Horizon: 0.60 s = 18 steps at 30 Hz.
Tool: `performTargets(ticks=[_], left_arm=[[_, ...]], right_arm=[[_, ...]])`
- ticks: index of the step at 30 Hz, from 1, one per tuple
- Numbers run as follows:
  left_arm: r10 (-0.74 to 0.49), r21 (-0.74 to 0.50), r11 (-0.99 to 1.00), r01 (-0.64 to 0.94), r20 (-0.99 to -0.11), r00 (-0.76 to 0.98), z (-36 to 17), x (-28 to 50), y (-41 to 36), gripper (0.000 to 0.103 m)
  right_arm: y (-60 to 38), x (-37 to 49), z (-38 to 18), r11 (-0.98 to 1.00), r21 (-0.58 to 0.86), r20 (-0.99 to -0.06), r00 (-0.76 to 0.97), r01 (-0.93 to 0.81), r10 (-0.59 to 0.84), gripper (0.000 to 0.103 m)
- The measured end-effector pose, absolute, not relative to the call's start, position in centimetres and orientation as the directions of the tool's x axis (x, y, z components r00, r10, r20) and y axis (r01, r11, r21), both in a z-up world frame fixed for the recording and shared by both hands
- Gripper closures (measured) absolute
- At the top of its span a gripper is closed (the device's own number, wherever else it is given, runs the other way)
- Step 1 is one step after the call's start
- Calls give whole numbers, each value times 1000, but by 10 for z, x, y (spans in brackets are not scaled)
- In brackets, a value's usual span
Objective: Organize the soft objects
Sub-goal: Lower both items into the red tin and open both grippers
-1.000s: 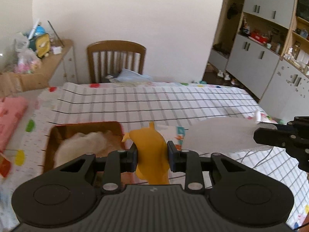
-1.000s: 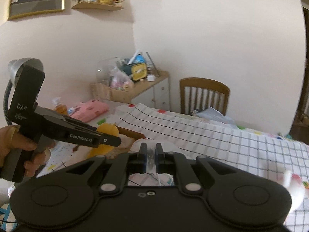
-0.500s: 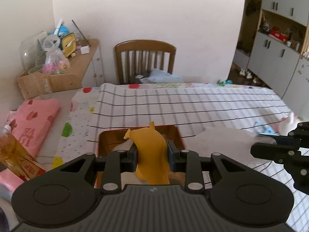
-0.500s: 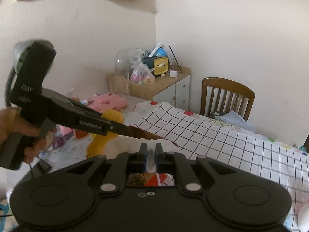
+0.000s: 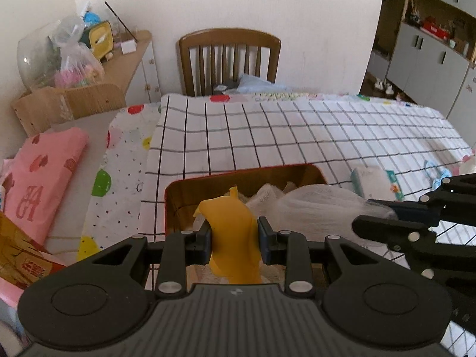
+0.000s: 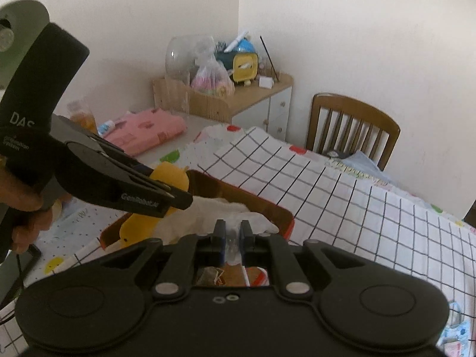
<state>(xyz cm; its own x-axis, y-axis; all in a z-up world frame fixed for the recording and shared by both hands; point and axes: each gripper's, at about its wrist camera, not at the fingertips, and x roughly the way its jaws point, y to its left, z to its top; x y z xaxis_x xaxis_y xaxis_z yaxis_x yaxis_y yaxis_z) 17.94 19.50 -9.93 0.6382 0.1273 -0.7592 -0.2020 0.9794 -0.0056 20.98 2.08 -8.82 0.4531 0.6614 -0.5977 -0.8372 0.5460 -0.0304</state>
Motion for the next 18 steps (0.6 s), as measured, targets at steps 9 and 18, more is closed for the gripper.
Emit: performTargets(ticks=[9, 18], left_arm=[[112, -10, 980, -198, -794, 597, -128, 190, 206, 74], [103, -28, 977, -212, -808, 580, -139, 192, 209, 74]], right_arm=[[46, 215, -116, 538, -37, -664, 423, -842, 617, 92], [53, 215, -134, 528, -35, -718, 389, -848, 578, 85]])
